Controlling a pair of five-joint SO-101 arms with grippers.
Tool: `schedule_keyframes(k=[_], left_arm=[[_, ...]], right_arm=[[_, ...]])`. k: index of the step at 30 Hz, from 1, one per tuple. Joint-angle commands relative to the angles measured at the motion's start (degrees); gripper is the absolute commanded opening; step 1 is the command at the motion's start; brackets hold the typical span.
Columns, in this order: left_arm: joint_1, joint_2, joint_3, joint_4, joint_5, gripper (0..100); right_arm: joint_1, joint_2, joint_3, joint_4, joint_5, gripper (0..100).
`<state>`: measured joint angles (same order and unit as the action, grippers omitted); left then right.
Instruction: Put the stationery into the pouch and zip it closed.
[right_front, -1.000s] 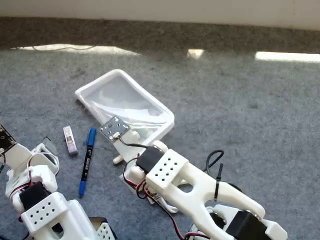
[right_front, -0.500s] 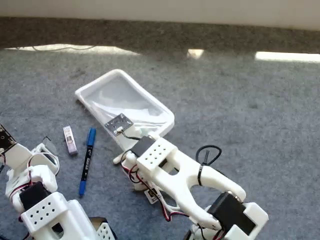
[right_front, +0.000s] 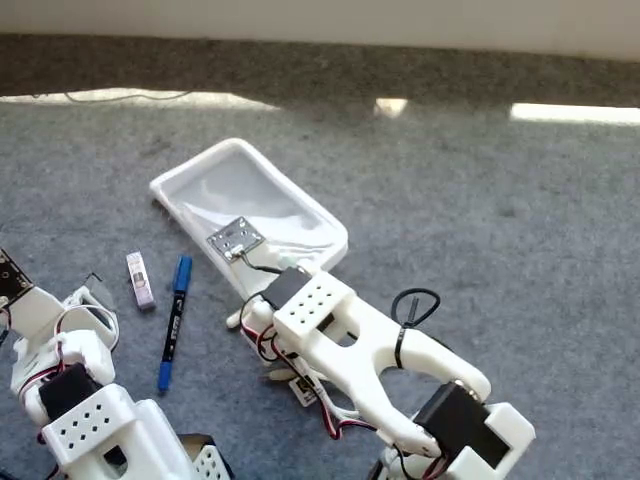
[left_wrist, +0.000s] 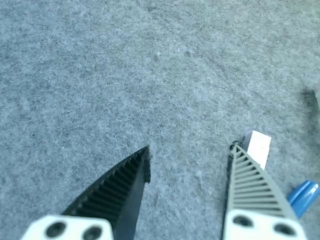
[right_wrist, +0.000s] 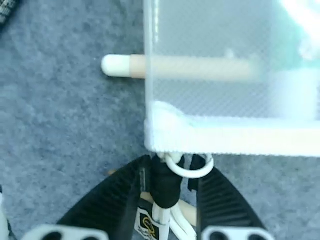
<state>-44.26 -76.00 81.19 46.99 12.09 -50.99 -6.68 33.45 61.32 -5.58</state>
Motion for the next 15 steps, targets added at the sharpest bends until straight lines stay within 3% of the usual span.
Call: schedule_keyframes(k=[1, 11, 15], left_arm=[[0.75, -0.57, -1.10, -0.62, 0.53, 24], [1.19, -0.57, -0.66, -0.79, -1.67, 24], [1.27, -0.57, -0.57, -0.79, -1.76, 24]], right_arm=[[0.57, -0.22, -2.68, -0.40, -0.44, 12.3], [0.57, -0.22, -1.80, 0.75, 0.00, 11.6], [0.66, -0.31, -1.71, 0.92, 2.37, 1.8]])
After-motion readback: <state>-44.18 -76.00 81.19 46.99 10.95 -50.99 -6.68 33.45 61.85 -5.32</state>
